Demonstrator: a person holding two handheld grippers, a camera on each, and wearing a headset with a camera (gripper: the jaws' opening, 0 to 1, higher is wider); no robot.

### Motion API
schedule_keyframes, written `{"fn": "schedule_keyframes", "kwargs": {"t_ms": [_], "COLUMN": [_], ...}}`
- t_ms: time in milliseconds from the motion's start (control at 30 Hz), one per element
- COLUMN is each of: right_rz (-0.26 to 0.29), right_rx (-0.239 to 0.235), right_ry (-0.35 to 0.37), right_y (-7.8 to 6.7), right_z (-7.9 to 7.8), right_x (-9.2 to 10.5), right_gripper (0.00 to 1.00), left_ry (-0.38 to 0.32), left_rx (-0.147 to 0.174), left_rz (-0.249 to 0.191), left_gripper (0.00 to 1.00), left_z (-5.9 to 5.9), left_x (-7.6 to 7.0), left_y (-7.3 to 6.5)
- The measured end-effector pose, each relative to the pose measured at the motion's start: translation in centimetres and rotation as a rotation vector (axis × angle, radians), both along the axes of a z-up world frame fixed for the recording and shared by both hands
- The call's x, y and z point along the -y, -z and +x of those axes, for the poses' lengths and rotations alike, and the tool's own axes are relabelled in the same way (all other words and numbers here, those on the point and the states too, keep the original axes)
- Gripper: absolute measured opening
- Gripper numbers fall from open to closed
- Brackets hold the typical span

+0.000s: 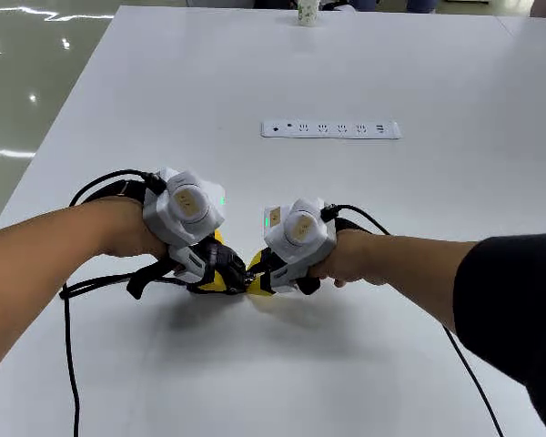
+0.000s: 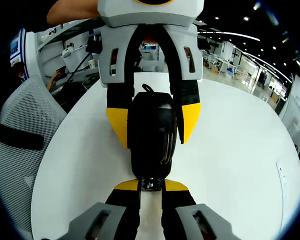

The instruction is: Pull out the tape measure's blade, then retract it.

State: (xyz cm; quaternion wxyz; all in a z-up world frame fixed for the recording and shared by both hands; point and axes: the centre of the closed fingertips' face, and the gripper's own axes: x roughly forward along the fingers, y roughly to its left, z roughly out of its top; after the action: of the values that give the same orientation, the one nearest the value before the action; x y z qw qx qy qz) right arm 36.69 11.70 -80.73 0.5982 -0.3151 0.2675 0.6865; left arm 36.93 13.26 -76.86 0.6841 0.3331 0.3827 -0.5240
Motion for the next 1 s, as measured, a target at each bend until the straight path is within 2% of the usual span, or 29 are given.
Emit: {"fn": "schedule_keyframes", "kwargs": {"t_ms": [33, 67, 167, 200, 300, 500, 1000], "right_rz": [-0.005, -0.010, -0.016, -0.020, -0.033, -0.037, -0.053], "right_rx": [0.001, 0.032, 0.028, 0.009, 0.017, -0.002, -0.012], "right_ry": [-0.018, -0.057, -0.043, -0.022, -0.032, -0.017, 0.002], "right_y": [0.0, 0.0, -0.1, -0.1, 0.0, 0.0, 0.0], "right_z": [0.1, 0.0, -0.1, -0.1, 0.0, 0.0, 0.2], "right_x": [0.0, 0.0, 0.1, 0.1, 0.0, 0.4, 1.4], "right_gripper": [0.12, 0.12, 0.11, 0.11, 0.10, 0.10, 0.10], "left_ry": [0.001, 0.001, 0.004, 0.004, 0.004, -0.002, -0.006], "left_rx": [0.000, -0.001, -0.002, -0.003, -0.003, -0.001, 0.000], "left_rz": [0.000, 0.000, 0.002, 0.003, 0.006, 0.001, 0.003], "left_gripper": [0.31, 0.31, 0.31, 0.31, 0.31, 0.31, 0.31], "left_z": [0.0, 0.0, 0.0, 0.0, 0.1, 0.1, 0.0], "left_x": [0.0, 0.0, 0.0, 0.0, -0.1, -0.1, 0.0], "left_y": [0.0, 0.0, 0.1, 0.1, 0.1, 0.2, 0.1]}}
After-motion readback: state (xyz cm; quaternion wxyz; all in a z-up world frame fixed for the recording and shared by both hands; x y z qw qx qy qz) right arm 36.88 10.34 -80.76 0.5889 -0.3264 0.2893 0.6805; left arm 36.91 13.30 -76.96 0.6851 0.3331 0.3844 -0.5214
